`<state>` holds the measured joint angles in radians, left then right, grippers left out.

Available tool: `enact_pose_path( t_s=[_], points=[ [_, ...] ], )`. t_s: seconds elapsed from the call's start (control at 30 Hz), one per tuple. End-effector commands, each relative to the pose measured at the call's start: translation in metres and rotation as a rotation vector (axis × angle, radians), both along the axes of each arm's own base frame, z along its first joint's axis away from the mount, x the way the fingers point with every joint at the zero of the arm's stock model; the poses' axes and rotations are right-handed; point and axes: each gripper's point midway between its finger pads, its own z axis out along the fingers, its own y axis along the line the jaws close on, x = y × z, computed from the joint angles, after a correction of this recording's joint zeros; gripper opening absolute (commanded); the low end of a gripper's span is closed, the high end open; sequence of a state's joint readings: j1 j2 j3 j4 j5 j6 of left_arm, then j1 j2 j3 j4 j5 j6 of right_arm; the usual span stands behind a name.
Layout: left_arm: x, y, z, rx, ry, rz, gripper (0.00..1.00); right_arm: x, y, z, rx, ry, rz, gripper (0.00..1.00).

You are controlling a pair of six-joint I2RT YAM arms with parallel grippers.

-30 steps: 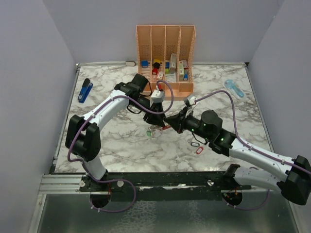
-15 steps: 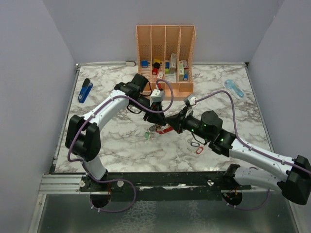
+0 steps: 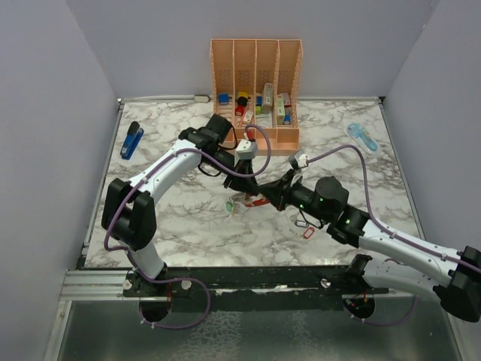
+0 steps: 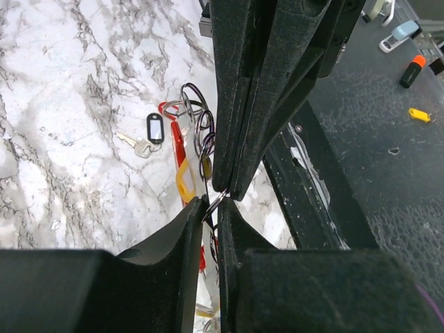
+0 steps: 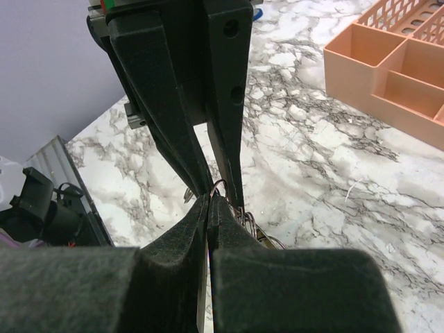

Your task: Put the keys on the keyring

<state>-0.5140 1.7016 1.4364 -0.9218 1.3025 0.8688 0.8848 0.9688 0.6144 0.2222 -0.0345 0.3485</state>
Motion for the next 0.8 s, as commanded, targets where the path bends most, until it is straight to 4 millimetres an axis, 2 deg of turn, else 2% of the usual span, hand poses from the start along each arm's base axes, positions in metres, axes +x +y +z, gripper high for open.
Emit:
enact_pose_path(
  t_s=[0.0, 0.17, 0.63, 0.77],
  points=[
    [0.008, 0.005, 0.010, 0.031, -0.084, 0.022, 0.07, -0.004, -0.010, 0.007, 0.021, -0.002, -0.027, 0.01],
    [0.013, 0.010, 0.006, 0.077, -0.142, 0.025, 0.00, -0.011, -0.012, 0.001, -0.009, 0.021, -0.002, 0.01],
    [0.004, 0.012, 0.007, 0.065, -0.139, -0.014, 0.00, -0.014, -0.008, 0.008, -0.013, 0.006, 0.030, 0.01],
    [0.002, 0.013, 0.004, 0.074, -0.134, -0.014, 0.00, -0.015, -0.008, 0.008, -0.014, 0.014, 0.031, 0.07]
  ],
)
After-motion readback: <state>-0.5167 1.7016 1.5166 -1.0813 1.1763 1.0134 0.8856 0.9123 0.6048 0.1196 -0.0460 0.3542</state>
